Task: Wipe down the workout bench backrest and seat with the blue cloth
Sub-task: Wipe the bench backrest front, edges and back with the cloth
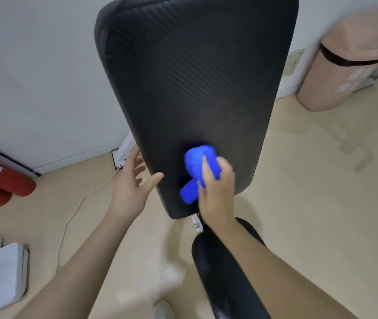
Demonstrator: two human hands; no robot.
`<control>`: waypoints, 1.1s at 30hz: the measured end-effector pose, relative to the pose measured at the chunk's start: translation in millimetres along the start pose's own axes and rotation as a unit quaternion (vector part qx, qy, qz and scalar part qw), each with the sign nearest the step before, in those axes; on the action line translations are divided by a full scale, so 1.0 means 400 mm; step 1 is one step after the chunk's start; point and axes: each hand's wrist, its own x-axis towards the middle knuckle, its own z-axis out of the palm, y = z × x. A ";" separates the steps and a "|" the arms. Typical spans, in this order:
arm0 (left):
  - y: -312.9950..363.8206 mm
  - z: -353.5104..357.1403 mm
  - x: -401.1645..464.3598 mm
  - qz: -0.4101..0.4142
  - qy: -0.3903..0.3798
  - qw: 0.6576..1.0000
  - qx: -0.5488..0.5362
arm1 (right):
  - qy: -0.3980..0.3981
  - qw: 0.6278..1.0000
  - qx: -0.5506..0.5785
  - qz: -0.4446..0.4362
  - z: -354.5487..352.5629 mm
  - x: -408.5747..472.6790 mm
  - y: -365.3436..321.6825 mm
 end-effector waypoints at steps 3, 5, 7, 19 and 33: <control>-0.006 0.011 0.000 0.000 -0.001 1.000 0.007 | 0.099 0.990 0.040 0.093 -0.072 0.123 0.068; -0.004 0.013 0.001 0.006 0.001 1.000 0.013 | 0.131 0.973 0.081 0.170 -0.123 0.209 0.097; -0.001 0.013 0.002 0.014 0.001 1.000 0.022 | 0.150 0.961 0.087 0.214 -0.148 0.255 0.105; 0.039 -0.009 0.001 0.070 0.087 0.988 0.103 | -0.002 0.988 -0.005 -0.157 -0.038 0.076 -0.149; 0.238 0.151 0.031 0.321 0.170 0.734 0.574 | -0.063 0.873 0.359 0.325 -0.274 0.326 0.149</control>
